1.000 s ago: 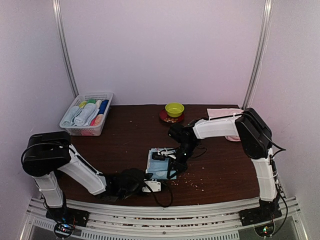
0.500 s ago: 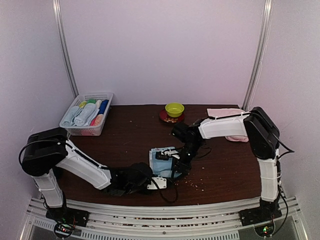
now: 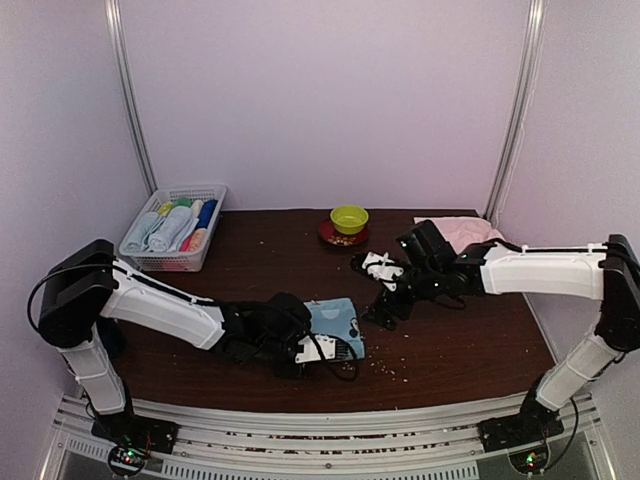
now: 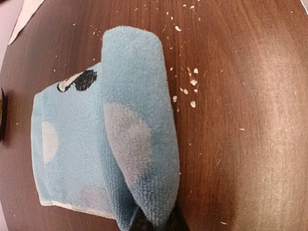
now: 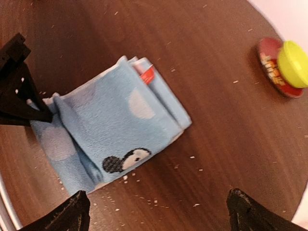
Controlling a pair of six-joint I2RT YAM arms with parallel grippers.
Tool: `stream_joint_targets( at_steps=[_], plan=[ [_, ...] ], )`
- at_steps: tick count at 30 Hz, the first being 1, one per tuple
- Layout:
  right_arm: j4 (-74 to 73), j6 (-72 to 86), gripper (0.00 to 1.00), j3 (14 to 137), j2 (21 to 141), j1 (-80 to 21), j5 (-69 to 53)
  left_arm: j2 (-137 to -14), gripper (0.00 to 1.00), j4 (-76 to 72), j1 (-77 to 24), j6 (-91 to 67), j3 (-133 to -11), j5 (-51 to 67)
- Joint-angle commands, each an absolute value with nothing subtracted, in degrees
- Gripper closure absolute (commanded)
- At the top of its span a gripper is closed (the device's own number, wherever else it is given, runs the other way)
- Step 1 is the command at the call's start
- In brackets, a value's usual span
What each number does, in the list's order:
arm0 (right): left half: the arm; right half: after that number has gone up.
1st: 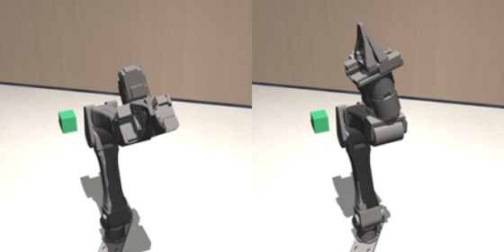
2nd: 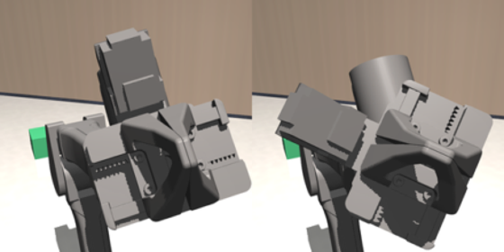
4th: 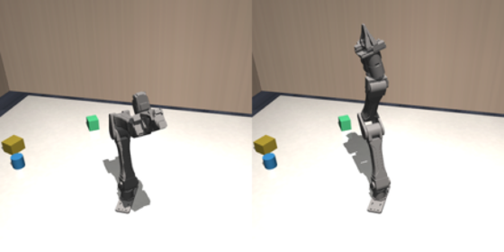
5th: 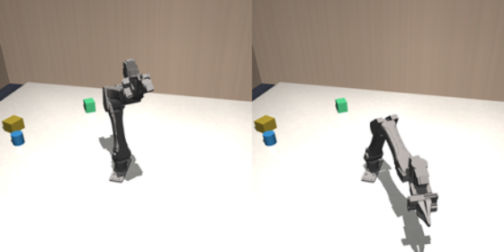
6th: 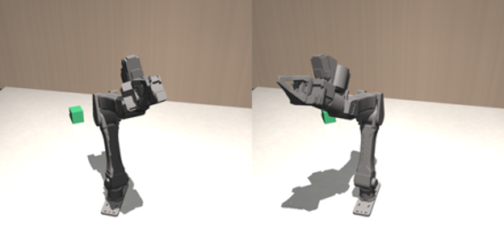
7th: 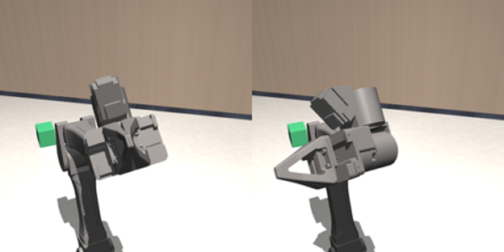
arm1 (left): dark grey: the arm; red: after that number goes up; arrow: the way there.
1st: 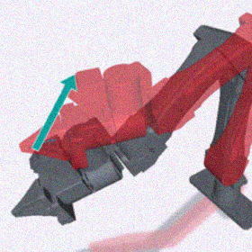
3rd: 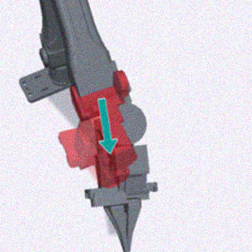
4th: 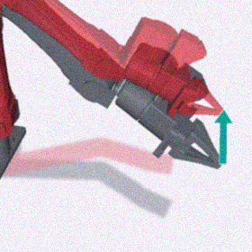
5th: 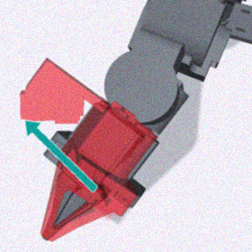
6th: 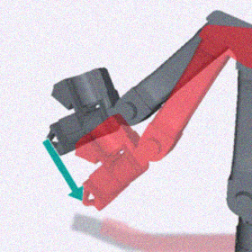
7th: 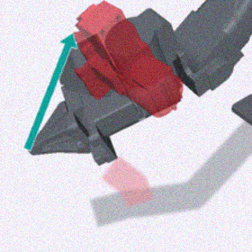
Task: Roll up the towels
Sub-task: Roll the towel at the center of the board.
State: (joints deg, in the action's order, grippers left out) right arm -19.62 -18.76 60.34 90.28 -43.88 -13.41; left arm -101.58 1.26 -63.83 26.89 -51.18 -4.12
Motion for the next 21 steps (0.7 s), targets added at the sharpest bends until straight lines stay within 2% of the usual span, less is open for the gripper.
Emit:
stream_joint_targets(
  at_steps=[1, 6, 9, 15, 21],
  plan=[
    [0.9, -17.5, 0.00, 47.4, 78.2, -43.6, -1.3, -102.5, 1.00, 10.5, -61.1, 24.0, -54.5, 5.1],
    [18.3, -18.9, 0.00, 33.7, 67.1, -43.7, -3.4, -106.5, 1.00, 17.3, -58.8, 23.1, -59.2, 10.3],
    [16.9, -21.4, 0.00, 33.2, 66.0, -44.1, -6.9, -108.4, 1.00, 20.3, -56.7, 22.6, -61.9, 14.9],
    [20.3, -31.6, 0.00, 27.0, 64.9, -52.4, -1.4, -110.7, 1.00, 25.3, -53.0, 22.4, -66.3, 22.0],
    [26.7, -39.4, 0.06, 20.1, 63.2, -57.3, -1.0, -114.1, 1.00, 30.8, -50.6, 22.5, -71.2, 24.7]
  ],
)
